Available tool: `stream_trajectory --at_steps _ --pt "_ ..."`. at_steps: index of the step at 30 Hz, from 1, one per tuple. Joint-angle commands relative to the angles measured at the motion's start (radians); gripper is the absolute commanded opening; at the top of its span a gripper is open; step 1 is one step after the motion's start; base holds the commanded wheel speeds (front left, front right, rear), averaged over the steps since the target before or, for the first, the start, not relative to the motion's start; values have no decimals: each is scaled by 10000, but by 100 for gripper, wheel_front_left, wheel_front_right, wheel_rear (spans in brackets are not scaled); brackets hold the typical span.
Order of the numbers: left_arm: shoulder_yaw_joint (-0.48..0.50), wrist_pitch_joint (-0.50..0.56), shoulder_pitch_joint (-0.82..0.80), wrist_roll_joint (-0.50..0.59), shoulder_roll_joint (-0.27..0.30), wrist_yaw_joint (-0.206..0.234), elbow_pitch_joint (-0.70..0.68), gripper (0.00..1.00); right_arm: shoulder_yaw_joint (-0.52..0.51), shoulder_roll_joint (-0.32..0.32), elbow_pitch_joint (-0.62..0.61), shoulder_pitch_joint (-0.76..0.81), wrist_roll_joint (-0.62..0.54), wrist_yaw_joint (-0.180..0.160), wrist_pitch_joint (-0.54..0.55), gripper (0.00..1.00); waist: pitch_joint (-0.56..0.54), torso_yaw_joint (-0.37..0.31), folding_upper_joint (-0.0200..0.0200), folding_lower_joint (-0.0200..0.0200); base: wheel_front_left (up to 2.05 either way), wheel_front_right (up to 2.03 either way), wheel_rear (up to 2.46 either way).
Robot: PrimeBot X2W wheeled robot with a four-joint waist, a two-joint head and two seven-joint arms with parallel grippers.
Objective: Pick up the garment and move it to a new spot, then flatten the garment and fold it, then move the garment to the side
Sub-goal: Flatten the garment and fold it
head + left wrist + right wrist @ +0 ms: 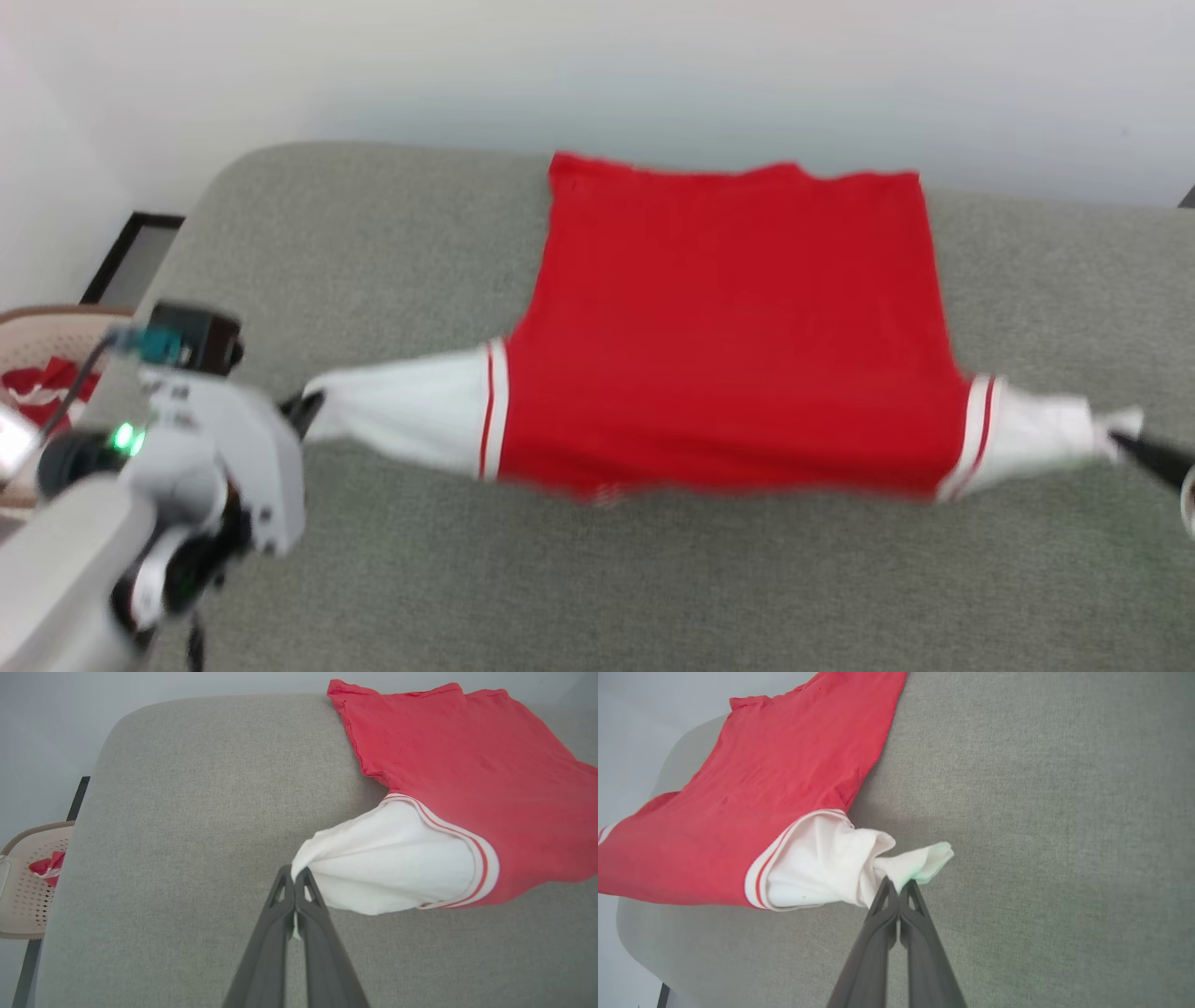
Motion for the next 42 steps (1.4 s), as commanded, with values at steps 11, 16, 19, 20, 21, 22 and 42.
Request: stream_trajectory --at_steps 11,16,19,20,21,22,42 --pt "447 38 3414 -735 2267 2922 -4641 0 -2051 110 -2781 3808 126 -8 2403 0 23 -43 0 0 0 0 0" --pt "408 -333 4208 -794 2381 3426 -5269 0 -2956 849 -3617 4664 -617 -9 3013 0 297 -40 0 0 0 0 0" --pt "249 -487 4329 -627 2221 3371 -5162 0 -3304 1386 -3861 4717 -1317 -9 3115 0 467 -20 0 0 0 0 0" --pt "195 -553 4293 -574 2102 3299 -5053 0 -3365 1596 -3893 4649 -1513 -9 3144 0 521 -16 0 0 0 0 0" --pt "141 -588 4231 -518 1985 3256 -4928 0 -3398 1776 -3901 4575 -1747 -9 3161 0 559 -10 0 0 0 0 0" --pt "72 -614 4163 -449 1906 3176 -4791 0 -3410 1885 -3908 4503 -2021 -9 3174 0 604 -6 0 0 0 0 0" --pt "-607 -1083 3592 -195 99 2171 -2735 0 -2419 1969 -3009 3375 -4224 -11 2887 100 908 36 0 0 0 0 0"
